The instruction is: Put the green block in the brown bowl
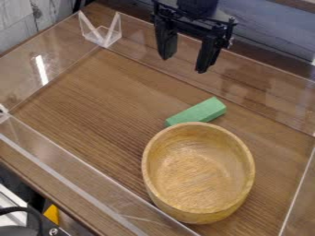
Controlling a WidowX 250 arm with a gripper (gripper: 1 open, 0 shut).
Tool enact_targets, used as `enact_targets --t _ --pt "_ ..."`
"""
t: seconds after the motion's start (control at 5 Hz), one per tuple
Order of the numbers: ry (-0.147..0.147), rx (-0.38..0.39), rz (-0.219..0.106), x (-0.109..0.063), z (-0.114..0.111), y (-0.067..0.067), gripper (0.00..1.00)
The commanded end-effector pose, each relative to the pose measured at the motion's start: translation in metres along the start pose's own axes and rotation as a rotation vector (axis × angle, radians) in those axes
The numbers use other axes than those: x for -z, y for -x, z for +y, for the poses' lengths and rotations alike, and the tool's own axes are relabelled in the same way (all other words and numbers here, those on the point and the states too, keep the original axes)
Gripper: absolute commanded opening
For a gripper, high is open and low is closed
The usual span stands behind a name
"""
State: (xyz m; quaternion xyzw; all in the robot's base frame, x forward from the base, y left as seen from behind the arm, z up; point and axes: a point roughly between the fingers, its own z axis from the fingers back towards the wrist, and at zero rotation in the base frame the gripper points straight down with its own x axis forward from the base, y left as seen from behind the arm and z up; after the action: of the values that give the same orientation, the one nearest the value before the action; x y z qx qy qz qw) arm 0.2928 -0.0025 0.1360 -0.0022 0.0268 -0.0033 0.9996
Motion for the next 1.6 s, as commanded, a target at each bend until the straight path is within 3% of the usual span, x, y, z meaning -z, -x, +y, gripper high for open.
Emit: enact_targets --t 0.0,0.2,0.6,0.8,1.2,1.4 --pt "-0.004 0.02 -0.005 -0.005 0.006 0.011 1.0" --pt "-0.014 0.02 -0.008 0.001 0.037 0.018 1.0" --pt "-0.038 -0.057 -0.095 -0.005 0.114 0.037 1.0" --pt "-0.034 -0.079 -0.142 -0.01 0.142 0.041 1.0" --pt "-0.03 0.066 -0.194 0.003 0.143 0.026 1.0" --pt "-0.029 0.084 -0.218 0.002 0.145 0.023 1.0"
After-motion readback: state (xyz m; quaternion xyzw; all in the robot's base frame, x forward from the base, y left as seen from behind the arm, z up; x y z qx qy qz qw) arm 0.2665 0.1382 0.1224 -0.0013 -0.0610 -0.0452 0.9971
